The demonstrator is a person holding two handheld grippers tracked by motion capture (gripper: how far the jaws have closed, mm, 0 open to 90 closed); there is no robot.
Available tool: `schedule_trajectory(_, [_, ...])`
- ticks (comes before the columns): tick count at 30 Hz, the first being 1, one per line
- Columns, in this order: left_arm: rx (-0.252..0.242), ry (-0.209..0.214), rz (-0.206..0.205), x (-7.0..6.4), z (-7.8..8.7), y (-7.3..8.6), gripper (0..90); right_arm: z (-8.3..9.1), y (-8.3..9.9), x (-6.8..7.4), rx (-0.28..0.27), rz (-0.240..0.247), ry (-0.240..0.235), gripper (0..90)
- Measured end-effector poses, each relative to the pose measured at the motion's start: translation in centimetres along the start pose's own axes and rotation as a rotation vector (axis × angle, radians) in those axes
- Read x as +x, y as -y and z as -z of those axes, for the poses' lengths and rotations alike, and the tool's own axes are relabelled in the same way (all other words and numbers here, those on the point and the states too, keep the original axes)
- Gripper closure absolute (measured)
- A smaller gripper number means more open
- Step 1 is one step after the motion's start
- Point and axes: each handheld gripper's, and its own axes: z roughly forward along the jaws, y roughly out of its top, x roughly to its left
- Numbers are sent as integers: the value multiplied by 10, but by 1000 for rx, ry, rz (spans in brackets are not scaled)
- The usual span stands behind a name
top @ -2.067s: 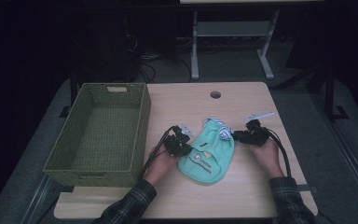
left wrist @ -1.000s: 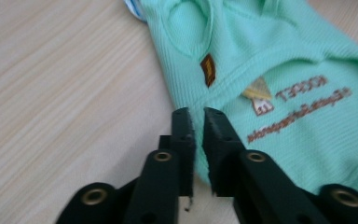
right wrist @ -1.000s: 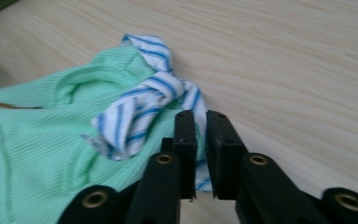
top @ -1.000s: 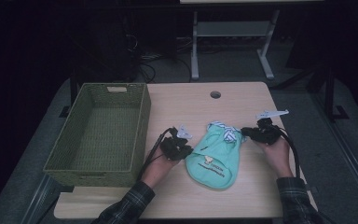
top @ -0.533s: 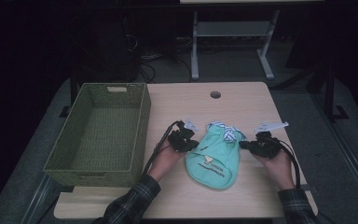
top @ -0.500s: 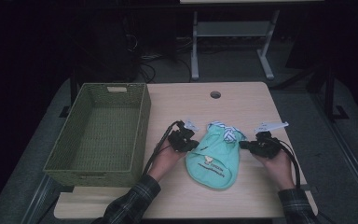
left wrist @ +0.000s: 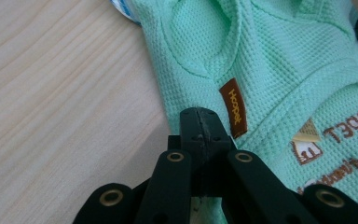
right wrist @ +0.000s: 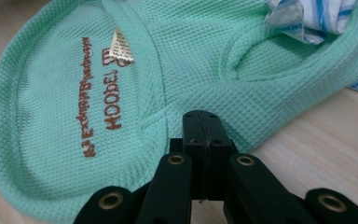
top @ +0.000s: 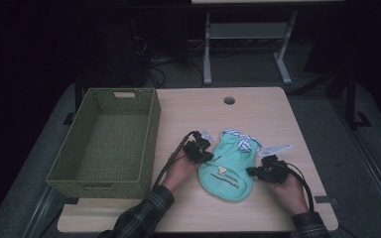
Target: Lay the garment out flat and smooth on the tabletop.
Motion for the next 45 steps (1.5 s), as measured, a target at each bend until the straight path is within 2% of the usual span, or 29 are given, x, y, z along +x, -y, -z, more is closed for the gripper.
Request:
schedule_trajectory(9, [15, -2, -8, -5, 5, 5, 896, 2, 0, -2, 4, 0, 18, 897])
schedule_trajectory(15, [39, 27, -36, -21, 11, 12, 895, 3, 0, -8, 1, -9, 37, 897])
schedule_trajectory(18, [56, 43, -55, -33, 13, 14, 895, 3, -1, -11, 1, -12, 46, 897])
schedule_trajectory(22, [70, 75, -79, -45, 17, 18, 895, 2, -2, -14, -8, -9, 57, 897])
schedule_trajectory(26, [71, 123, -80, -56, 19, 22, 895, 2, -2, -17, -15, -2, 63, 897])
schedule_trajectory(27, [61, 135, -68, -60, 18, 24, 895, 1, -3, -18, -18, 0, 64, 897])
schedule_trajectory(32, [55, 190, -87, -77, 18, 26, 895, 0, -5, -21, -24, 10, 72, 897])
schedule_trajectory(35, [48, 187, -82, -78, 18, 25, 895, 0, -5, -21, -25, 11, 72, 897])
schedule_trajectory(38, [18, 179, -60, -70, 24, 23, 895, 0, -5, -19, -25, 21, 81, 896])
schedule_trajectory(41, [-20, 147, -34, -59, 34, 21, 895, 5, -5, -15, -39, 23, 67, 896])
schedule_trajectory(42, [-38, 128, -18, -53, 37, 19, 895, 7, -5, -10, -54, 25, 49, 896])
schedule_trajectory(45, [-55, 86, 4, -36, 41, 15, 895, 7, -6, -3, -62, 40, 27, 896])
